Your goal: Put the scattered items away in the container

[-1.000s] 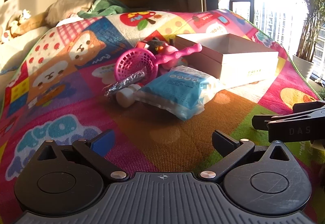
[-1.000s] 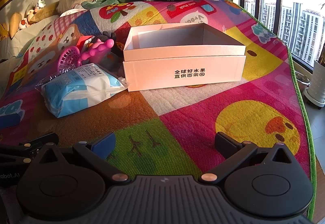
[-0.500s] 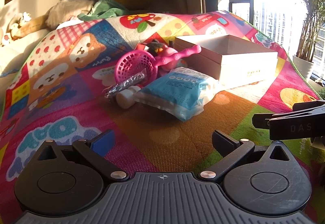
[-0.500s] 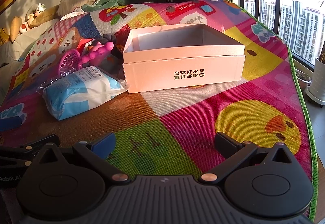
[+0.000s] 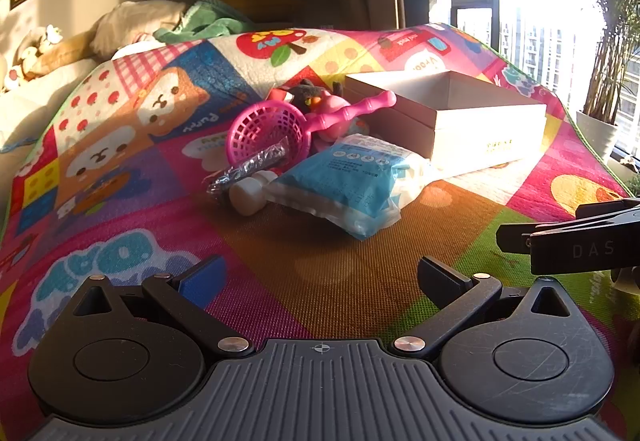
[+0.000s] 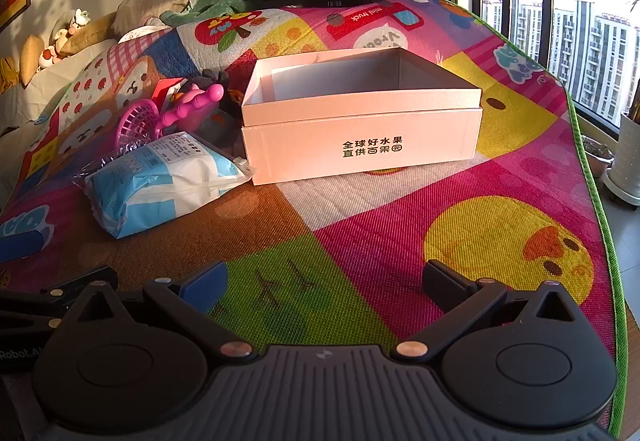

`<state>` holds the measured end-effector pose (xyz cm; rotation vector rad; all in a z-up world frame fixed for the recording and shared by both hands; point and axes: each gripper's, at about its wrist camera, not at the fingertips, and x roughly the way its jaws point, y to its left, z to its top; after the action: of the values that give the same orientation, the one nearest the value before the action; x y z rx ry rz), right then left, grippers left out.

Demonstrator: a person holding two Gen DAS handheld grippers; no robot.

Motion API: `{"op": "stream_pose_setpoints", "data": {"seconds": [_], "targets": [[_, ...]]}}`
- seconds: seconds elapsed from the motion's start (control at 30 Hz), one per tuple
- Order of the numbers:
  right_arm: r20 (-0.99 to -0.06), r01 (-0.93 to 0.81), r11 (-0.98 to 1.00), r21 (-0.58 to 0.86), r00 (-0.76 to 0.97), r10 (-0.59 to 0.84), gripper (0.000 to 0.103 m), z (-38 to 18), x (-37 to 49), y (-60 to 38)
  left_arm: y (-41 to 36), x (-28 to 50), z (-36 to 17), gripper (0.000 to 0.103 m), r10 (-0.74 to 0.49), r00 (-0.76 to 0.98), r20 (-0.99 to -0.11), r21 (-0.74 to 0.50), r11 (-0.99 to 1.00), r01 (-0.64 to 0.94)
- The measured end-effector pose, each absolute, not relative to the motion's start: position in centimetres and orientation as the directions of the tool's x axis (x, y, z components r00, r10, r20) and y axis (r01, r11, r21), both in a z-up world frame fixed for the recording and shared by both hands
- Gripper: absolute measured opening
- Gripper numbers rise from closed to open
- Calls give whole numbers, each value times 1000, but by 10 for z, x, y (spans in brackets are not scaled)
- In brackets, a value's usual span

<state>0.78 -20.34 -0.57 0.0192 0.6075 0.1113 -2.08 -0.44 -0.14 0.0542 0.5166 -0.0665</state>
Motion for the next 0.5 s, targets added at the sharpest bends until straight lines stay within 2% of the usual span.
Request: {"op": "stream_pose_setpoints", "data": {"seconds": [0.33, 0.5], "targets": [[-585, -102, 995, 22, 805, 95, 103, -5, 9, -199, -8, -22, 0, 103, -35, 869, -494, 66, 995, 77], [-605, -118, 993, -3, 791, 92, 103, -4, 12, -197, -6, -15, 1, 103, -53, 839, -541, 51, 994, 96]]}}
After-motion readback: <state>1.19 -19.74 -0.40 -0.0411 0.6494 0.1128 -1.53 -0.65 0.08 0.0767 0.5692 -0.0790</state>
